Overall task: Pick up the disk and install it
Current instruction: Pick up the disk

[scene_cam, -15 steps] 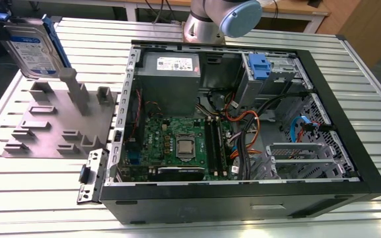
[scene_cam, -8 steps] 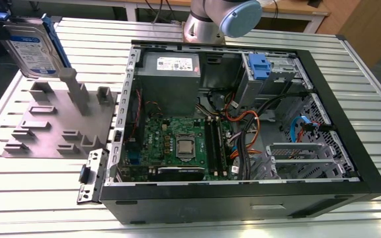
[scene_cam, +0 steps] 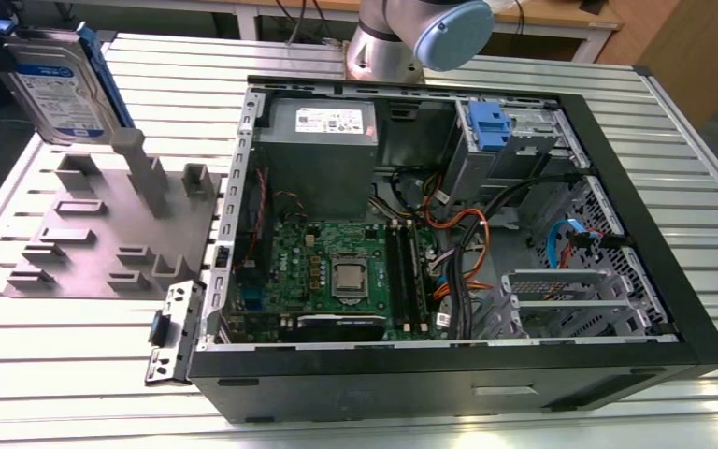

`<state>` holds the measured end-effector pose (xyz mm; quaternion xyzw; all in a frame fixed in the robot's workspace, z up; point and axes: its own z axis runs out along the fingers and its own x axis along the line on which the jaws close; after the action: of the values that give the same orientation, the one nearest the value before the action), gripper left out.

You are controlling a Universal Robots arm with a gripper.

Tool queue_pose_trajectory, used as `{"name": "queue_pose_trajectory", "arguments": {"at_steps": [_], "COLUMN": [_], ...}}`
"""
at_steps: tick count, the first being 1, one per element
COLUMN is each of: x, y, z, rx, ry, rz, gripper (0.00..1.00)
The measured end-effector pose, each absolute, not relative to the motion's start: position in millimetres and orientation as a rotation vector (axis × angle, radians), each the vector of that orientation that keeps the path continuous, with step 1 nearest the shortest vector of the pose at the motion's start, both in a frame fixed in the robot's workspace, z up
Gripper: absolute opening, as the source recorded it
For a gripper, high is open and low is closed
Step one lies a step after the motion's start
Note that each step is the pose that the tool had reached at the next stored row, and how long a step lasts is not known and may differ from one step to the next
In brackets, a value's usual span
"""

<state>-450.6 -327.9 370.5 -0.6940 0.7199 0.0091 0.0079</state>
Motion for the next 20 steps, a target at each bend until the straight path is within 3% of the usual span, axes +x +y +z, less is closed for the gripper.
{"name": "queue_pose_trajectory", "arguments": {"at_steps": [20], "x": [-450.6], "y": [-327.9], "z": [376.8], "rx": [-2.169], "ry": [2.250], "rz": [0.028], "gripper": [0.36]}}
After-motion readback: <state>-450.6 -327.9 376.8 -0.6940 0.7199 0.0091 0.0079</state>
